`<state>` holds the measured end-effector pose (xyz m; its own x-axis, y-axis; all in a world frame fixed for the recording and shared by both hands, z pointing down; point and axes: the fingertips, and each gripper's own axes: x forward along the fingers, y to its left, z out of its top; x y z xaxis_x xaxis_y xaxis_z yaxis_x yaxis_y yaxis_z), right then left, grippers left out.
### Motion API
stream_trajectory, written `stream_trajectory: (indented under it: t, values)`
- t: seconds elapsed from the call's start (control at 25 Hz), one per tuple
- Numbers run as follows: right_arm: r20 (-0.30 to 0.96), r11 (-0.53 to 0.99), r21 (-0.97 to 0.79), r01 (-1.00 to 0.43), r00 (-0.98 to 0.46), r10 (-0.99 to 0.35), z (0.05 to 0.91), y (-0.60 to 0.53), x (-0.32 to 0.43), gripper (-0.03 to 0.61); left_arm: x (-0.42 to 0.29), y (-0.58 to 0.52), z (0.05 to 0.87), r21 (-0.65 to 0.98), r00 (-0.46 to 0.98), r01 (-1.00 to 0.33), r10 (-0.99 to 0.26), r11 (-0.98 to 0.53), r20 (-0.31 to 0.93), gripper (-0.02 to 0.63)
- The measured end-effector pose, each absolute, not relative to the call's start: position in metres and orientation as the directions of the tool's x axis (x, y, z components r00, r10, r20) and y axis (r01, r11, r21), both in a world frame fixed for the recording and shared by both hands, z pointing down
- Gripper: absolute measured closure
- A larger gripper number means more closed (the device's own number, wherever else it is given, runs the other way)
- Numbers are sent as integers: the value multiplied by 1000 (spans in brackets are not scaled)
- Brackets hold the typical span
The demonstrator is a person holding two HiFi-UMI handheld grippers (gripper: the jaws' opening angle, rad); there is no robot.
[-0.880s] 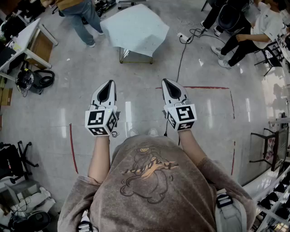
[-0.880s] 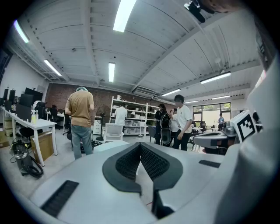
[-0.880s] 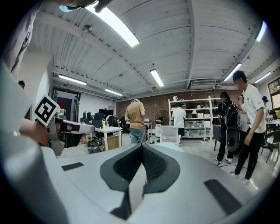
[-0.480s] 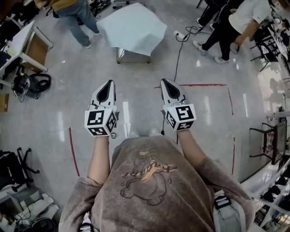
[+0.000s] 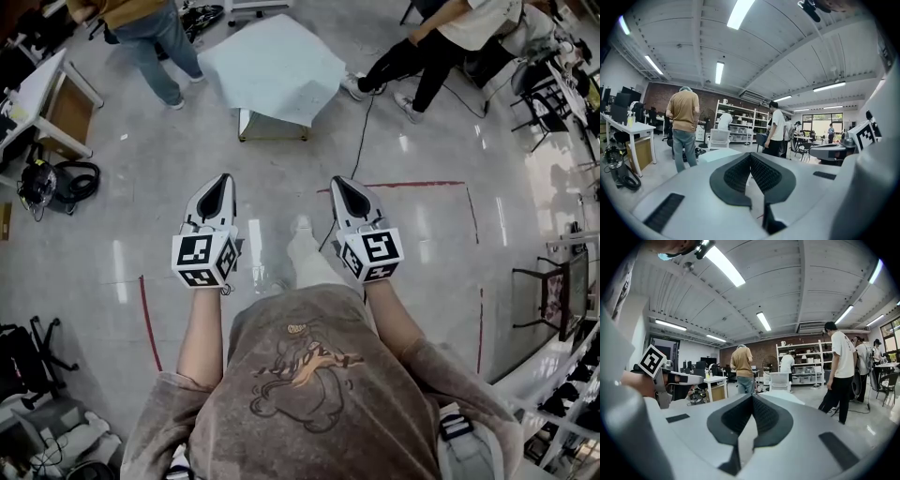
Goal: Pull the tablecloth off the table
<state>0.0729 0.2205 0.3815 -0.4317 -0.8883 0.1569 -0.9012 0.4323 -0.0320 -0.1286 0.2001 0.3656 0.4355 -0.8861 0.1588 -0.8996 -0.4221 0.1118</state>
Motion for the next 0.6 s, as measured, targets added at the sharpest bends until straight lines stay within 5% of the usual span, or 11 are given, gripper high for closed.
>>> stream_trajectory:
  t: [0.6]
  values:
    - [157,444,-54,-894,-447,-881,396,107,69,572,-133,96,370,97,421,-907,-890,-410,173,595]
